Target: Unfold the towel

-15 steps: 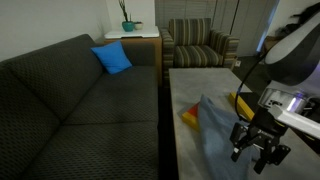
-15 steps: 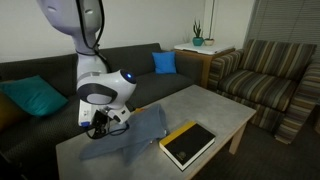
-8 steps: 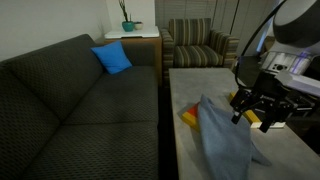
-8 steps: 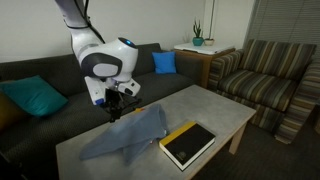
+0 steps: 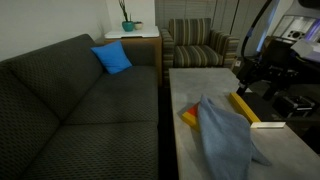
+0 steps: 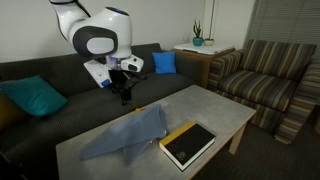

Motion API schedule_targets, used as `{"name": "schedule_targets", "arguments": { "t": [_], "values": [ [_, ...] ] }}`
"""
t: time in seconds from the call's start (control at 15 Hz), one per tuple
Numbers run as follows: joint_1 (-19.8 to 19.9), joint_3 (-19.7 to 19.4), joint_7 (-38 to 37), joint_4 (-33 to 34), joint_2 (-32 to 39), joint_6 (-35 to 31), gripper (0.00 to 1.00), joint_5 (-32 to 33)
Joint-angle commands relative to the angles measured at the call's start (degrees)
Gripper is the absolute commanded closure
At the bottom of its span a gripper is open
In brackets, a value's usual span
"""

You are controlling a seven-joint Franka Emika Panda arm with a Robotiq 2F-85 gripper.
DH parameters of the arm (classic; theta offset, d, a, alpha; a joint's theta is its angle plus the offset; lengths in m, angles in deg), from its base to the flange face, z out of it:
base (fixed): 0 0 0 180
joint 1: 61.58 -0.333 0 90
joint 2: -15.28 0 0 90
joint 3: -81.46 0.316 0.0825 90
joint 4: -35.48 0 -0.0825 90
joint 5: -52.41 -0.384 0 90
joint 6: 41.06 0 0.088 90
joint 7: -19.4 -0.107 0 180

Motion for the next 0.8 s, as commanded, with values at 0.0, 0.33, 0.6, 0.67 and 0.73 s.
{"name": "schedule_targets", "arguments": {
  "t": [0.0,0.33,0.6,0.67,0.73],
  "values": [
    [-0.78,-0.63,1.05,-5.46,-5.09,-4.28,0.00,0.95],
    [-0.07,0.31,2.18,-8.51,-7.87,-7.71,0.00,1.41],
    [-0.53,0.03,0.58,-5.12,-5.39,-5.49,0.00,0.79],
    [-0.53,0.03,0.57,-5.03,-5.26,-5.49,0.00,0.80],
    [-0.53,0.03,0.57,-5.03,-5.24,-5.49,0.00,0.80]
  ]
}}
